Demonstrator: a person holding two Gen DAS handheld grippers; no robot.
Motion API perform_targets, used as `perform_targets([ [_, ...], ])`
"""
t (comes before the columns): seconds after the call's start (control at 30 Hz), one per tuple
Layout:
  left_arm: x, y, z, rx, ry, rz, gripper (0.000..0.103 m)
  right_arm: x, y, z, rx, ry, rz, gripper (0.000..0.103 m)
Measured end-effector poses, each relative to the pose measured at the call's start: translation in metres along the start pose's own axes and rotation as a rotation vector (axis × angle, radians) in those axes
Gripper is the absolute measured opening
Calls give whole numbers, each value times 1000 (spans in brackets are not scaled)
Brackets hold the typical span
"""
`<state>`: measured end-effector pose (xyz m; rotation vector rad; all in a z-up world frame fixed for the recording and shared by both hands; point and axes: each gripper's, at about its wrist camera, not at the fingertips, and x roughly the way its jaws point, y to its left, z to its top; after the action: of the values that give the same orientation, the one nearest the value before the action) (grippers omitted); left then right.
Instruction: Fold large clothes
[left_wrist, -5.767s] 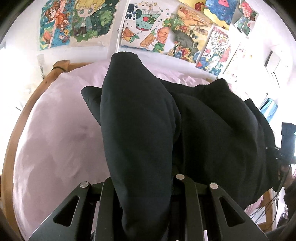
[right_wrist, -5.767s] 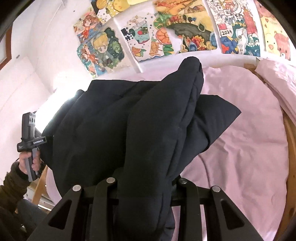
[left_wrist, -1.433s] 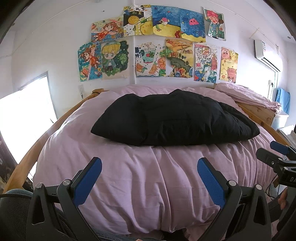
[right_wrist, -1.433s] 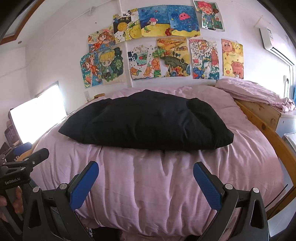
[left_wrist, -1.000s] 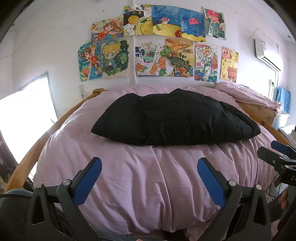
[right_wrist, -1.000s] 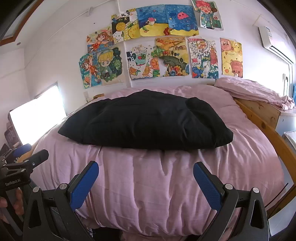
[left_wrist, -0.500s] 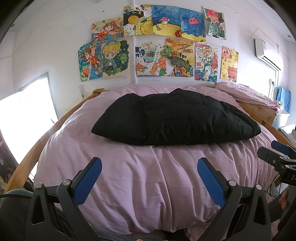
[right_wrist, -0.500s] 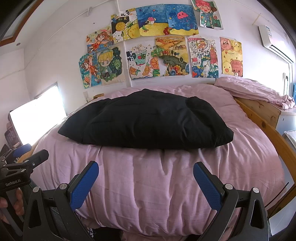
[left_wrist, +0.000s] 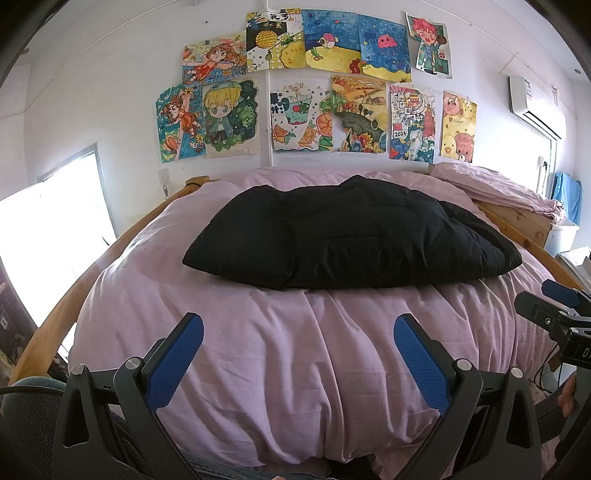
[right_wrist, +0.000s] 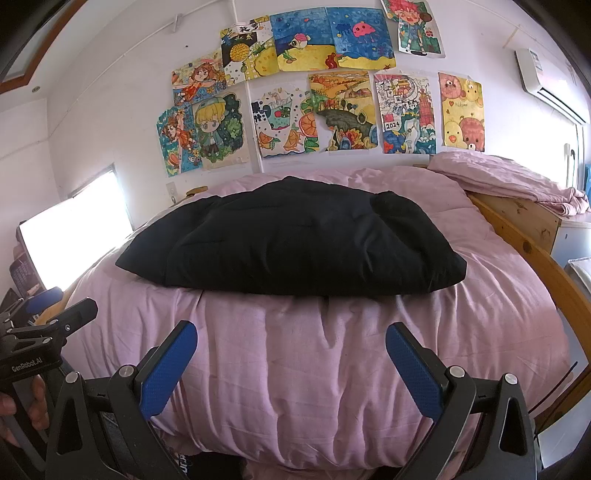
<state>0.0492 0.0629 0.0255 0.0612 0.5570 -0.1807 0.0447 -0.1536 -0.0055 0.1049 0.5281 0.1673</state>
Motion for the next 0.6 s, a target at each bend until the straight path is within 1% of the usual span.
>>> perform_targets([
  [0.6,0,1,1,3,1,-1,101,0,2,1,3,0,-2,103],
])
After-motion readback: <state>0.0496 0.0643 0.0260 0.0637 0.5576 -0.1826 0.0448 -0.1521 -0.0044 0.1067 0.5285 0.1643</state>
